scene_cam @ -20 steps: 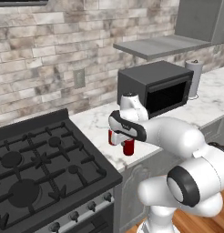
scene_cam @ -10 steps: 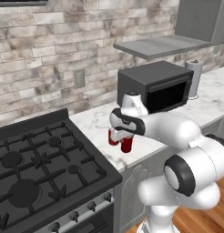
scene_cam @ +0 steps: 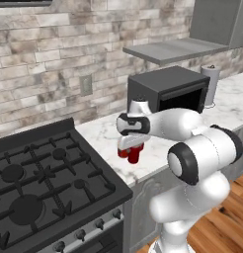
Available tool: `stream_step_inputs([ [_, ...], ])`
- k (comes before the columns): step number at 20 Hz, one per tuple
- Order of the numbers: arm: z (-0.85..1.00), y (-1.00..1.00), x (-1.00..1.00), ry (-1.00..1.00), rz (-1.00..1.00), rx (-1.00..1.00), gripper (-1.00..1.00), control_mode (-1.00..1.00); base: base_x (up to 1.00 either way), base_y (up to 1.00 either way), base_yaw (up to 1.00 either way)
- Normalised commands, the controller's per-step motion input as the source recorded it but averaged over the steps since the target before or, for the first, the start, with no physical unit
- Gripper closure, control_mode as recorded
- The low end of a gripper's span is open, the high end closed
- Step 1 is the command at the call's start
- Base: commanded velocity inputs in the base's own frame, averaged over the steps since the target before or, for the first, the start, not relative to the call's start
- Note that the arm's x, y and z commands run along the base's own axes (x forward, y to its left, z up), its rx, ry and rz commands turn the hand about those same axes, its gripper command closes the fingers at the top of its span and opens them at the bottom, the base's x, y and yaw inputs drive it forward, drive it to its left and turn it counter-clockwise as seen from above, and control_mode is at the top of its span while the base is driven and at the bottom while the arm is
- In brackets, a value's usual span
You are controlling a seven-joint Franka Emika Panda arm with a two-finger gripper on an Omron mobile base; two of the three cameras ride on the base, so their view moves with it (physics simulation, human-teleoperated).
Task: Four empty soda cans are scattered around the kitchen. Gather all the cans and cluster them next to the stove for recycling.
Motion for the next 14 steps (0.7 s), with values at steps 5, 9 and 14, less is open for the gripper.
stream_step_inputs([
  [5, -0.31, 0.04, 0.18, 0.10, 0.00, -0.01, 1.00, -1.00, 0.00, 0.00, 0.00],
  [9, -0.31, 0.02, 0.14, 0.01, 0.00, -0.01, 1.00, -1.00, 0.00, 0.00, 0.00],
  [14, -0.33, 0.05, 0.05, -0.02, -0.02, -0.07, 1.00, -1.00, 0.00, 0.00, 0.00],
])
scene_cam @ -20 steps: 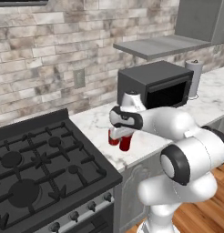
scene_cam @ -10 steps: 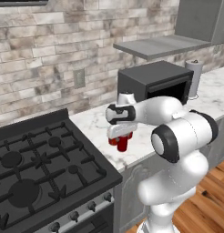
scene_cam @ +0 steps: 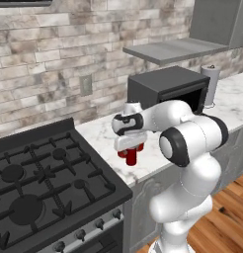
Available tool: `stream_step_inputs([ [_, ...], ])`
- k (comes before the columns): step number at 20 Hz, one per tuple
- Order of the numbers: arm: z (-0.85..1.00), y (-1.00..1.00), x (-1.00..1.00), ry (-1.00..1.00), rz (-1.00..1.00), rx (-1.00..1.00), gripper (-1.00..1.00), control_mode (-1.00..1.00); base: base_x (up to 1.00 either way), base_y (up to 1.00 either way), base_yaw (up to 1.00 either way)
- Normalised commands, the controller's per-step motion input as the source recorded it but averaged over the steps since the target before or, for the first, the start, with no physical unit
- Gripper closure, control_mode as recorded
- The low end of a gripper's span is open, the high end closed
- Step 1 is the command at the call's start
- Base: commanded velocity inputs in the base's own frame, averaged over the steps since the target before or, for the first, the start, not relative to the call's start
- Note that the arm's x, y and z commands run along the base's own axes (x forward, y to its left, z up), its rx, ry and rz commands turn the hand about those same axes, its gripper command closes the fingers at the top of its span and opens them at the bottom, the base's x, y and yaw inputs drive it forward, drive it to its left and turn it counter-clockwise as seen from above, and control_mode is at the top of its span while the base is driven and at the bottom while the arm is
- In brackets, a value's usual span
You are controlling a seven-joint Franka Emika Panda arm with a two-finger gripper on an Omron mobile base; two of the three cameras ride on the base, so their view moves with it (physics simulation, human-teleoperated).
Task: Four empty soda cans are scattered around the kitchen. Gather all the cans and cluster them next to the stove for recycling.
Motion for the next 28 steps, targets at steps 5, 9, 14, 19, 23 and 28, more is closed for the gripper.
stream_step_inputs([
  [5, -0.32, 0.08, 0.00, 0.00, -0.02, -0.08, 1.00, -1.00, 0.00, 0.00, 0.00],
  [9, -0.35, 0.02, -0.09, 0.02, -0.02, -0.07, -1.00, -1.00, 0.00, 0.00, 0.00],
  [14, -0.18, -0.09, -0.13, 0.01, -0.05, 0.00, -1.00, -1.00, 0.00, 0.00, 0.00],
  [19, -0.01, -0.10, -0.12, 0.00, -0.01, 0.00, -1.00, -1.00, 0.00, 0.00, 0.00],
  [23, 0.13, -0.01, -0.03, -0.04, 0.00, 0.01, -1.00, -1.00, 0.00, 0.00, 0.00],
  [28, 0.36, 0.00, 0.02, 0.00, 0.00, 0.02, -1.00, -1.00, 0.00, 0.00, 0.00],
])
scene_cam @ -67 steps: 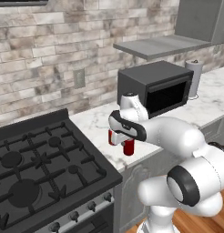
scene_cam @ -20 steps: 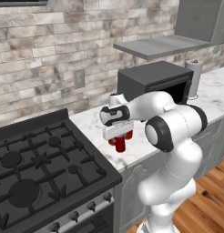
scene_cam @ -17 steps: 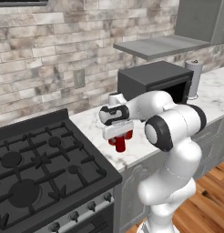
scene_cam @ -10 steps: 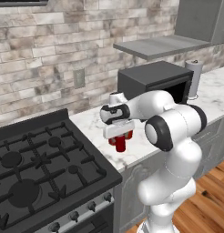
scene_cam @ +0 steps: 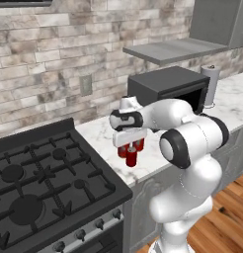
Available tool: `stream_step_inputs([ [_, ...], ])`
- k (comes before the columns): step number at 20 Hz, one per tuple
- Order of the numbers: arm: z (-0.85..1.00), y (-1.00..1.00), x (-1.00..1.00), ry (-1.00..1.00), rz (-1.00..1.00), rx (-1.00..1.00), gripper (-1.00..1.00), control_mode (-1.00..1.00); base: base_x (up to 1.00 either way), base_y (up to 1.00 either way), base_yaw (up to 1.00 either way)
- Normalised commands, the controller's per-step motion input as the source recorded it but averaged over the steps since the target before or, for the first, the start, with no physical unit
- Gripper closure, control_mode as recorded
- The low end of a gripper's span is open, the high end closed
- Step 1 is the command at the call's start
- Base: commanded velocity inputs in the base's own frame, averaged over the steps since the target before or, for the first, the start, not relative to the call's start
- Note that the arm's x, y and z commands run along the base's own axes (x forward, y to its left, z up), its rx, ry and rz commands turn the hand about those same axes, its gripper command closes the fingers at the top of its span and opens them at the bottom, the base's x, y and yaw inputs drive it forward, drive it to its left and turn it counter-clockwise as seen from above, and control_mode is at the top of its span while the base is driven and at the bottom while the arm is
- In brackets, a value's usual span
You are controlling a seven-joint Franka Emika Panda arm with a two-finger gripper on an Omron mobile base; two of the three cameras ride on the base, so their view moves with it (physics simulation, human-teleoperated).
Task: Four empty soda cans are scattered around the kitchen. Gather all the cans and cluster them next to the stove for recycling.
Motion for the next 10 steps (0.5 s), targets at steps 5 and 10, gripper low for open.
stream_step_inputs([
  [5, 0.41, -0.10, -0.09, -0.01, 0.00, 0.00, -1.00, -1.00, 0.00, 0.00, 0.00],
  [10, 0.07, -0.20, -0.43, -0.08, -0.06, 0.00, -1.00, -1.00, 0.00, 0.00, 0.00],
])
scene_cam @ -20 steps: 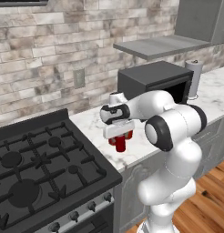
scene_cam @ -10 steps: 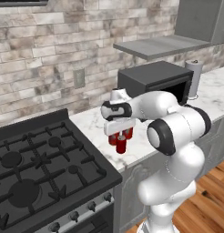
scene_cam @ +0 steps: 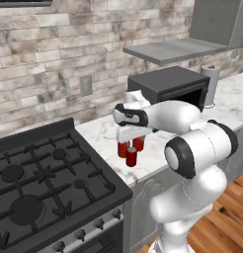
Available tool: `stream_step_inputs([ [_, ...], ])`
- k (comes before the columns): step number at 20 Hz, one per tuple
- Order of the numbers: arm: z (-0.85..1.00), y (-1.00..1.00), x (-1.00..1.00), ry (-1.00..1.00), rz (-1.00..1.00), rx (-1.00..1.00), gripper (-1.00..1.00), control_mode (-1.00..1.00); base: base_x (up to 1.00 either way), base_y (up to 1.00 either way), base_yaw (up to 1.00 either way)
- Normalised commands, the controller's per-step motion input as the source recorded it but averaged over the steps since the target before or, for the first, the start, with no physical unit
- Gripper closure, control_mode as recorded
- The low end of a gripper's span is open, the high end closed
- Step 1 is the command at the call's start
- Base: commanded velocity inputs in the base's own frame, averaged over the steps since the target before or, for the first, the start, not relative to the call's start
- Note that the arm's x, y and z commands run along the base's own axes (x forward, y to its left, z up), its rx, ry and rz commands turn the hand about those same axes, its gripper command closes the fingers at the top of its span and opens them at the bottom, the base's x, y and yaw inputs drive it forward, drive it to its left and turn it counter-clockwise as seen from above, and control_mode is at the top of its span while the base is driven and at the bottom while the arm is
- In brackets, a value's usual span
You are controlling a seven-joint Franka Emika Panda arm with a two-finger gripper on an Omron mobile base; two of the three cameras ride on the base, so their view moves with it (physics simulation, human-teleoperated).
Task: Four empty soda cans are scattered around the kitchen. Gather all the cans and cluster them next to the stove for recycling.
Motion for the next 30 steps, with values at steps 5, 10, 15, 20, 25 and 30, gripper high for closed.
stream_step_inputs([
  [5, -0.02, -0.16, -0.55, -0.08, -0.09, 0.00, -1.00, -1.00, 0.00, 0.00, 0.00],
  [10, -0.09, -0.10, -0.58, -0.08, -0.10, 0.00, -1.00, -1.00, 0.00, 0.00, 0.00],
  [15, -0.08, -0.09, -0.53, -0.03, -0.11, 0.00, -1.00, -1.00, 0.00, 0.00, 0.00],
  [20, -0.09, -0.08, -0.55, -0.01, -0.07, 0.00, -1.00, -1.00, 0.00, 0.00, 0.00],
  [25, -0.01, 0.00, -0.08, 0.00, -0.01, 0.00, -1.00, 1.00, 0.00, 0.00, 0.00],
  [30, 0.00, 0.00, 0.00, 0.00, 0.00, 0.00, -1.00, 1.00, 0.00, -0.05, -0.06],
])
